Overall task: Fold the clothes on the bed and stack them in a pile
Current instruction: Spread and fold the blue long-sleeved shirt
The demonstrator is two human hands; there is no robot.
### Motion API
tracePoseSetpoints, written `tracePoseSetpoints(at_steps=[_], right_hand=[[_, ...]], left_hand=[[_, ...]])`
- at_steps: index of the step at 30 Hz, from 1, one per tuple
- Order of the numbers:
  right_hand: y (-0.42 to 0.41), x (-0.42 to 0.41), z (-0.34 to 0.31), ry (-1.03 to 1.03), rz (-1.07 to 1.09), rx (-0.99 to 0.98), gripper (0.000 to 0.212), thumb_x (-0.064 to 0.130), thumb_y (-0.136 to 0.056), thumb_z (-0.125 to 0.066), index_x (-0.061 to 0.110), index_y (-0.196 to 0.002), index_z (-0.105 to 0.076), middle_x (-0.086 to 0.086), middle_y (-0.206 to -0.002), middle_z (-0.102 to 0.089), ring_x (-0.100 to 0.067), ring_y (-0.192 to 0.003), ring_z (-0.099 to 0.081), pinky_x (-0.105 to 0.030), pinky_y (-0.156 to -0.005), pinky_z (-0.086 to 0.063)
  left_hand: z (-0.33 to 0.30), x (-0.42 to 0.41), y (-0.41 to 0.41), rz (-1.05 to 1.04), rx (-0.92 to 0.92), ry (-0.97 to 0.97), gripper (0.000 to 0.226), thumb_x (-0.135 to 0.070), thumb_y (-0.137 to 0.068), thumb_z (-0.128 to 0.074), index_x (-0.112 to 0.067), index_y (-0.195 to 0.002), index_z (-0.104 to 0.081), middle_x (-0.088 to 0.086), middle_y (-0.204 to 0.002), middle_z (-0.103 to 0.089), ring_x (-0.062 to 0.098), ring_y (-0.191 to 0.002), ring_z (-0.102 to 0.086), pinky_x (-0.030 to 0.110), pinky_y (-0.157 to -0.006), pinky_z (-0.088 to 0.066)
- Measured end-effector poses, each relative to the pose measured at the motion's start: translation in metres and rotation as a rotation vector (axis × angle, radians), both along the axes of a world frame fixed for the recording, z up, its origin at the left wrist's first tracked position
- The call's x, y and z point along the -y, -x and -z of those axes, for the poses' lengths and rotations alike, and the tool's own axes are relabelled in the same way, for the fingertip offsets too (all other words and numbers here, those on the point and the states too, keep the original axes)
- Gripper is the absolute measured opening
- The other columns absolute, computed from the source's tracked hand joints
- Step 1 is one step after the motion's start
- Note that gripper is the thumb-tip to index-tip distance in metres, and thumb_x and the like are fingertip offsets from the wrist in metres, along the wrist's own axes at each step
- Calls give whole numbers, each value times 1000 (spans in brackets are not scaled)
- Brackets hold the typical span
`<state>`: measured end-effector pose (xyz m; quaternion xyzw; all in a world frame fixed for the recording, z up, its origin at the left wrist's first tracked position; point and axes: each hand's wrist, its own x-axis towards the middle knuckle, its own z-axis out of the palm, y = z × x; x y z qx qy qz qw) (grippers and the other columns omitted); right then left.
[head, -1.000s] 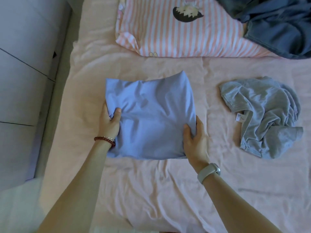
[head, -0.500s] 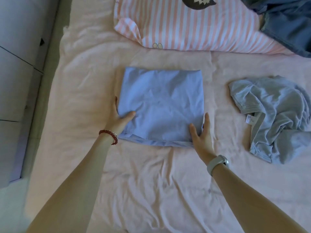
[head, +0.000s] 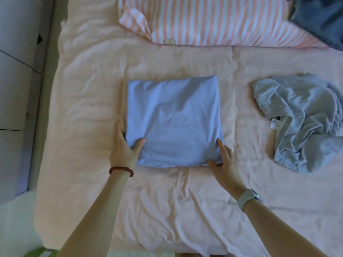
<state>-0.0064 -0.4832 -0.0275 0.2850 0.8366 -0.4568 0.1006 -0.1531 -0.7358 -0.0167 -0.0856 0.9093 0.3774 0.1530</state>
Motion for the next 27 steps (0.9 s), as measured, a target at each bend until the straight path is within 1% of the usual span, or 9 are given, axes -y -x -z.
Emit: tracePoseSetpoints(at_steps=[3, 6, 10, 12, 14, 17, 20, 24, 27], right_hand=[[-9, -1, -5, -23, 5, -4, 69, -4, -83, -59, 16, -144, -31, 4, -116, -43, -6, -83, -54, -12, -77, -45], [-27, 3, -15, -141, -3, 16, 58, -9, -81, -55, 5, -136, -45, -9, -120, -54, -25, -92, -60, -30, -83, -48], [-28, 4, -26, -486, 26, -101, 25, -11, -70, -58, -4, -92, -68, -21, -110, -62, -42, -96, -60, -47, -79, -48], [-20, 3, -29, -539, 3, -149, 19, -8, -72, -58, -3, -89, -65, -21, -112, -61, -40, -100, -58, -44, -82, -46], [-15, 4, -28, -484, -105, -173, 30, -9, -76, -59, -4, -106, -62, -20, -120, -58, -36, -108, -55, -42, -85, -47], [-16, 7, -21, -303, -150, -41, 44, -7, -80, -58, 1, -123, -54, -15, -128, -50, -33, -114, -53, -35, -83, -49], [-17, 11, -12, -193, 15, 23, 25, -6, -84, -54, -1, -108, -55, -14, -114, -50, -31, -96, -56, -31, -76, -44], [-14, 10, -7, -149, 190, -20, 12, -13, -81, -51, -1, -83, -52, -11, -88, -51, -31, -72, -51, -34, -65, -37], [-21, 6, -7, -115, 318, -28, 22, -11, -82, -53, 10, -80, -48, 5, -73, -50, -26, -69, -51, -29, -64, -40]], left_hand=[[-13, -17, -10, -15, -162, 327, 83, -22, -77, -69, -9, -145, -24, 22, -138, -39, 41, -127, -35, 53, -100, -32], [-18, -35, -17, 295, -356, 473, 65, -18, -77, -67, -12, -137, -44, 21, -142, -39, 45, -132, -33, 61, -103, -23], [-8, -45, -15, 515, -355, 510, 50, -29, -84, -61, -12, -130, -54, 22, -142, -40, 45, -132, -32, 66, -102, -22], [0, -40, -20, 534, -272, 514, 53, -38, -87, -43, -14, -133, -50, 20, -145, -36, 43, -135, -29, 65, -104, -22], [7, -30, -30, 516, -203, 490, 59, -43, -87, -32, -15, -137, -45, 19, -148, -31, 42, -137, -23, 61, -105, -22], [15, -17, -43, 445, -119, 383, 60, -42, -90, -36, -15, -143, -34, 18, -153, -15, 38, -142, -11, 54, -112, -21], [18, -12, -45, 292, -65, 238, 62, -33, -91, -53, -19, -146, -26, 12, -156, -4, 28, -144, -2, 37, -113, -20], [11, 5, -47, 225, -205, 107, 61, -29, -86, -62, -10, -139, -40, 15, -150, -26, 18, -138, -18, 3, -103, -13], [11, 16, -50, 280, -114, 145, 65, -23, -88, -63, -8, -143, -31, 10, -153, -23, 11, -140, -13, 25, -108, -30]])
